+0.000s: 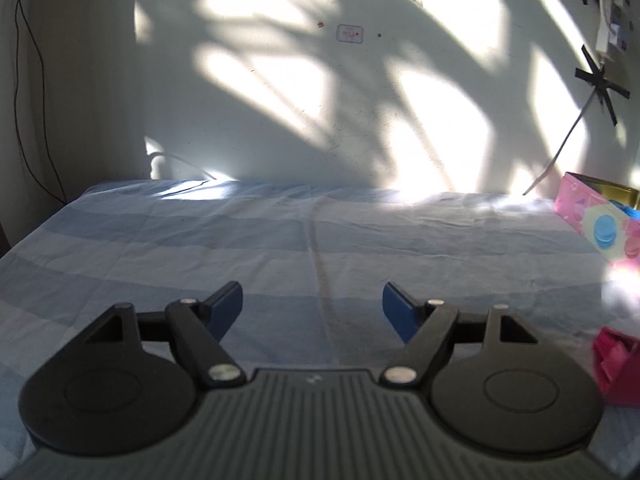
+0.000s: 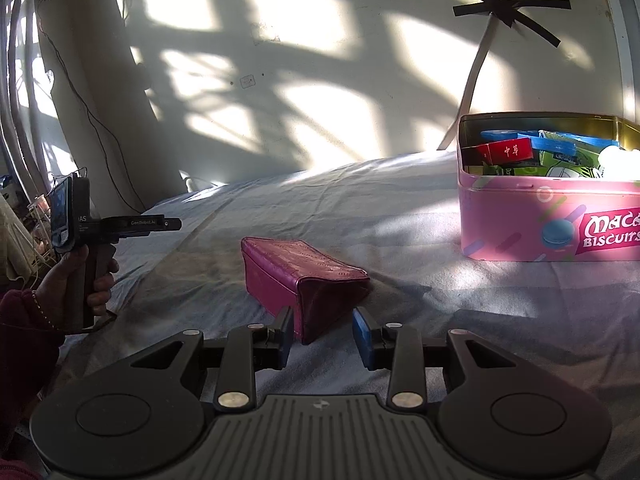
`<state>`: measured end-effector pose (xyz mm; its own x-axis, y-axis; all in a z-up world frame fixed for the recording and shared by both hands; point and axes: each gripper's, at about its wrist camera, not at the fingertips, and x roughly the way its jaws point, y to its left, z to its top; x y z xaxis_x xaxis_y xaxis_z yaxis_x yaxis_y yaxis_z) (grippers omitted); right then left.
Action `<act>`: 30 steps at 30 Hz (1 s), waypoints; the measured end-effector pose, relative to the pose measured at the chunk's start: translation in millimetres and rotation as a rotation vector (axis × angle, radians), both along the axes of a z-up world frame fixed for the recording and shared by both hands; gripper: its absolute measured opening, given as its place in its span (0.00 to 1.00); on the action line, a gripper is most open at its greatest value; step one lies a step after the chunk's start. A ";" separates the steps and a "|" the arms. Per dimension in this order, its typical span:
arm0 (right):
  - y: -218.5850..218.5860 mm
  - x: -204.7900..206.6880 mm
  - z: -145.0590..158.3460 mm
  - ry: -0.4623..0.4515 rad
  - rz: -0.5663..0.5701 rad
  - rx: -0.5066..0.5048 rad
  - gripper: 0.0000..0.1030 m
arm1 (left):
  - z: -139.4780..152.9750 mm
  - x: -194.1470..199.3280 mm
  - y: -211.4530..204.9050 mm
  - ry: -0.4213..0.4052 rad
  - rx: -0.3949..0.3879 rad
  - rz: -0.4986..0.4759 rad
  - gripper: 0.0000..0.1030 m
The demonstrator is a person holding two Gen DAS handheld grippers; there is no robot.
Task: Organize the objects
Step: 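Lift the purse with the right gripper and carry it over the tin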
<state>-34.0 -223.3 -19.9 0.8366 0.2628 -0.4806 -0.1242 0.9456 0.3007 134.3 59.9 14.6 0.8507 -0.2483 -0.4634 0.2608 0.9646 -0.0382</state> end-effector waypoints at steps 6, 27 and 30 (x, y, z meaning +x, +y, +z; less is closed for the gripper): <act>4.4 1.0 -8.1 -0.017 0.031 0.001 0.34 | 15.0 -37.8 -59.3 -0.013 -0.059 -0.349 0.77; -8.0 17.7 1.4 -0.106 0.040 -0.010 0.18 | 3.1 -67.4 -139.0 0.039 -0.052 -0.678 0.54; -18.3 8.7 22.2 -0.202 -0.003 -0.057 0.18 | 26.1 -67.8 -155.5 -0.016 -0.073 -0.686 0.54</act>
